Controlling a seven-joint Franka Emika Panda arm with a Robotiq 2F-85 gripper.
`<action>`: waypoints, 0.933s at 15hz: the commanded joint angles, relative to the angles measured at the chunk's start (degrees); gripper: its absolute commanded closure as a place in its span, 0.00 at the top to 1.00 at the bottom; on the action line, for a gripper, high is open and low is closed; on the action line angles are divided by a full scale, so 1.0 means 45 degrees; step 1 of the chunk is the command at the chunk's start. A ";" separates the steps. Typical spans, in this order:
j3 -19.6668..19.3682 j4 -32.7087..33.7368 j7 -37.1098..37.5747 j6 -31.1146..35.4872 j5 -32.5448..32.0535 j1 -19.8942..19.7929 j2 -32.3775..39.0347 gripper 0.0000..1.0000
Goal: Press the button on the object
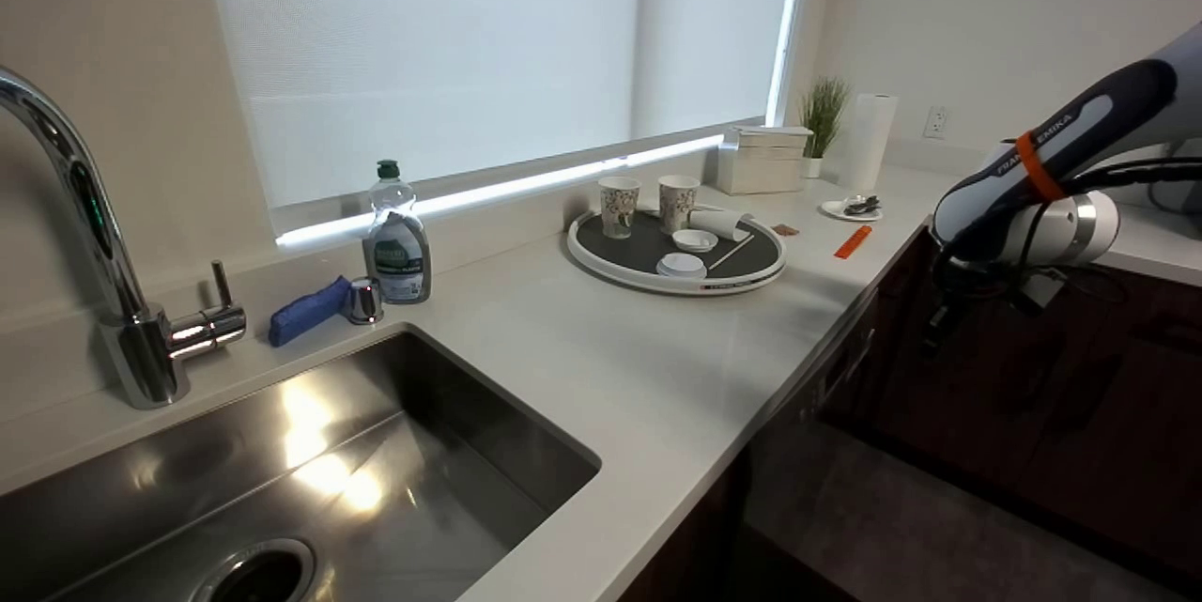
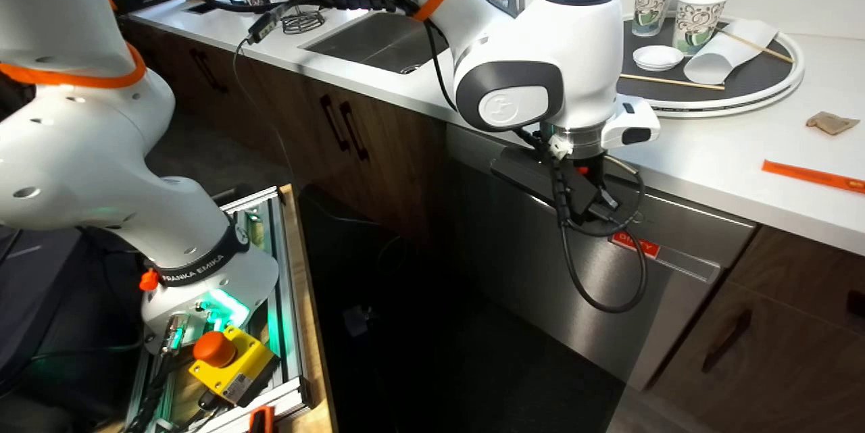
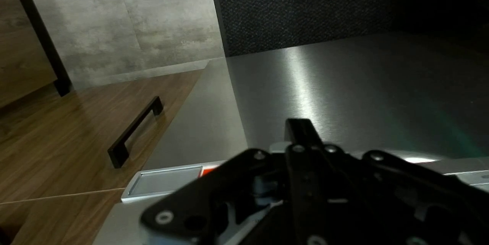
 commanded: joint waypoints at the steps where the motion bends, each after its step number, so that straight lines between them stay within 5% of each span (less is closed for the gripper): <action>1: 0.0200 0.0035 0.0151 -0.0019 -0.0184 -0.0203 0.0008 0.01; 5: 0.0303 0.0105 0.0091 0.0410 -0.0007 -0.0293 0.0195 0.00; 14: 0.2692 0.0350 -0.0678 0.3334 0.1110 -0.2233 0.1493 0.00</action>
